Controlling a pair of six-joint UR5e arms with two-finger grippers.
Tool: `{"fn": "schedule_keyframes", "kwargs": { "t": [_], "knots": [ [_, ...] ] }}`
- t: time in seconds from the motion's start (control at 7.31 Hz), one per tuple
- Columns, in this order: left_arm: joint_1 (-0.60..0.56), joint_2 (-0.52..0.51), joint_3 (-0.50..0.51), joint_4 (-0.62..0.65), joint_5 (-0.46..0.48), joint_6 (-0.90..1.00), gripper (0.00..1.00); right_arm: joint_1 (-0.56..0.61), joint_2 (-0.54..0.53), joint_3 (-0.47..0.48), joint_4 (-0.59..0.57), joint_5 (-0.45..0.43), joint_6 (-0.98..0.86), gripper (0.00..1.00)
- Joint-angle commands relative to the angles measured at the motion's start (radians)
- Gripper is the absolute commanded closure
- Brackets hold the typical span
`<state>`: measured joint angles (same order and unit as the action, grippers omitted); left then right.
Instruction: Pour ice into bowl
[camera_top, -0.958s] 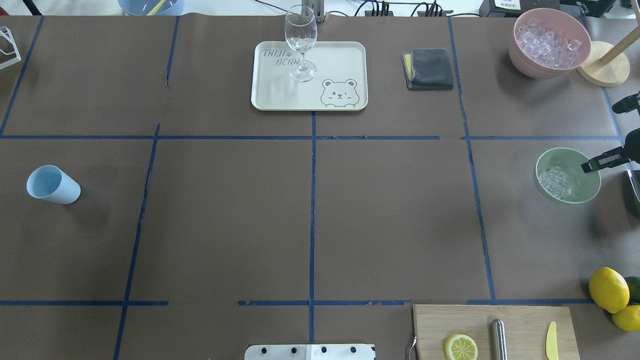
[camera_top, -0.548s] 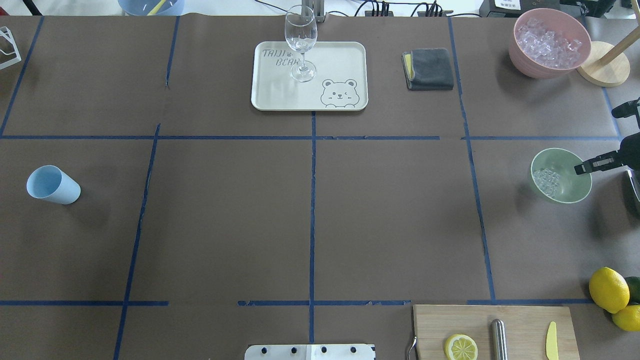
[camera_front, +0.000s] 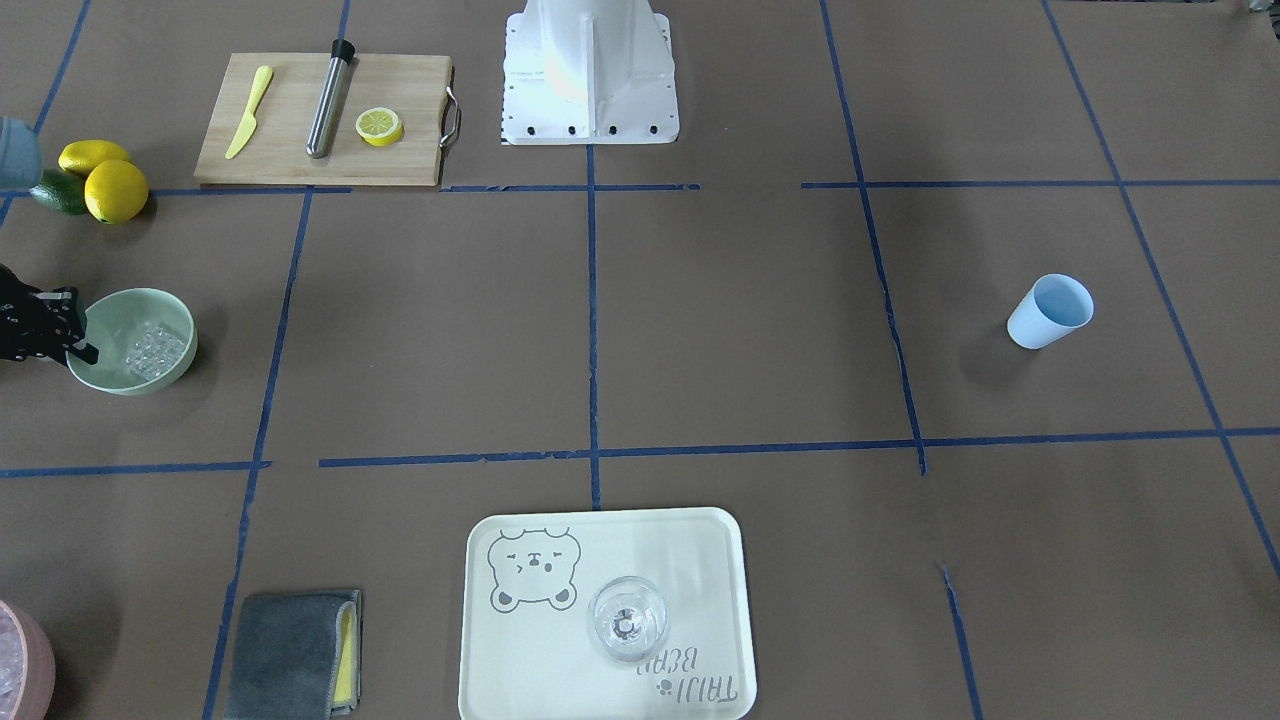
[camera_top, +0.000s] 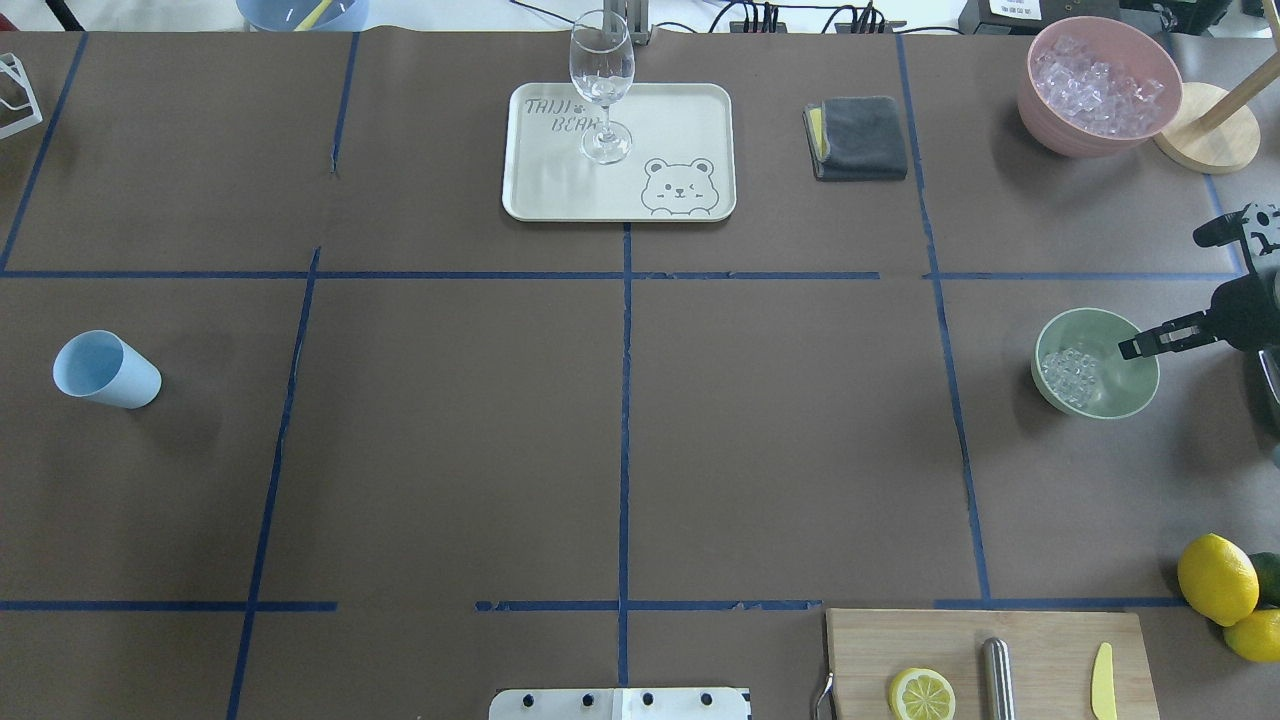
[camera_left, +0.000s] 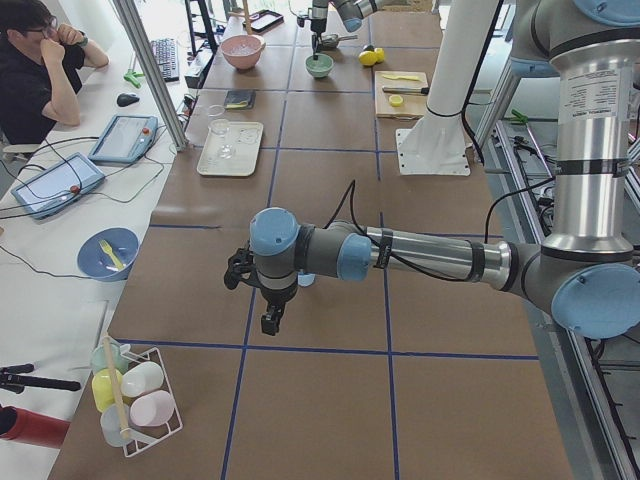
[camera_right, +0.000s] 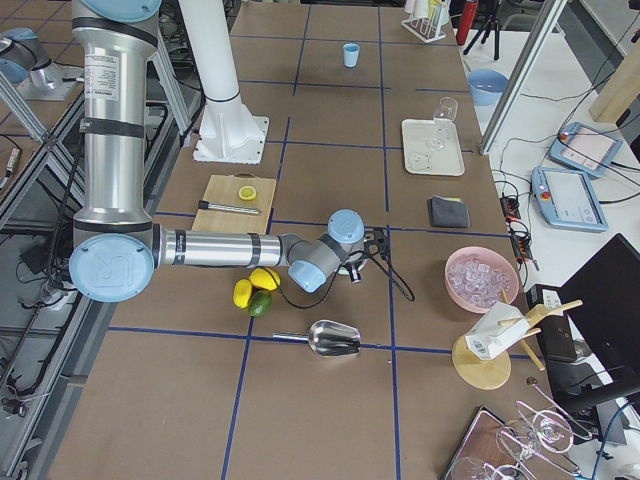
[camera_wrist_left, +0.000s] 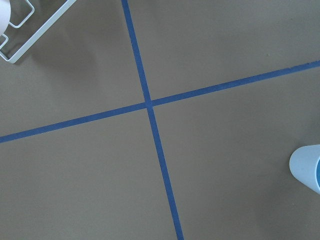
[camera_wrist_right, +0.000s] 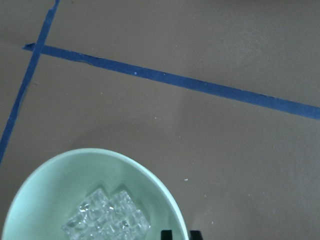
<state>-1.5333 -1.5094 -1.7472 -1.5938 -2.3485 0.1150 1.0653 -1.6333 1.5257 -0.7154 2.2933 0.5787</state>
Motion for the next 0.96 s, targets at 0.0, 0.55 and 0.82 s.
{"fn": "schedule_keyframes", "kwargs": {
  "t": [0.0, 0.55, 0.82],
  "knots": [
    [-0.001, 0.0, 0.0, 0.0, 0.0, 0.0, 0.0, -0.002, 0.003, 0.029, 0.013, -0.006, 0.0, 0.0],
    [-0.001, -0.002, -0.002, 0.0, 0.0, 0.0, 0.0, 0.251, -0.003, 0.054, -0.29, 0.005, -0.342, 0.0],
    [-0.001, 0.0, -0.003, 0.002, 0.0, 0.0, 0.0, 0.39, -0.002, 0.094, -0.524, -0.008, -0.569, 0.0]
  ]
}}
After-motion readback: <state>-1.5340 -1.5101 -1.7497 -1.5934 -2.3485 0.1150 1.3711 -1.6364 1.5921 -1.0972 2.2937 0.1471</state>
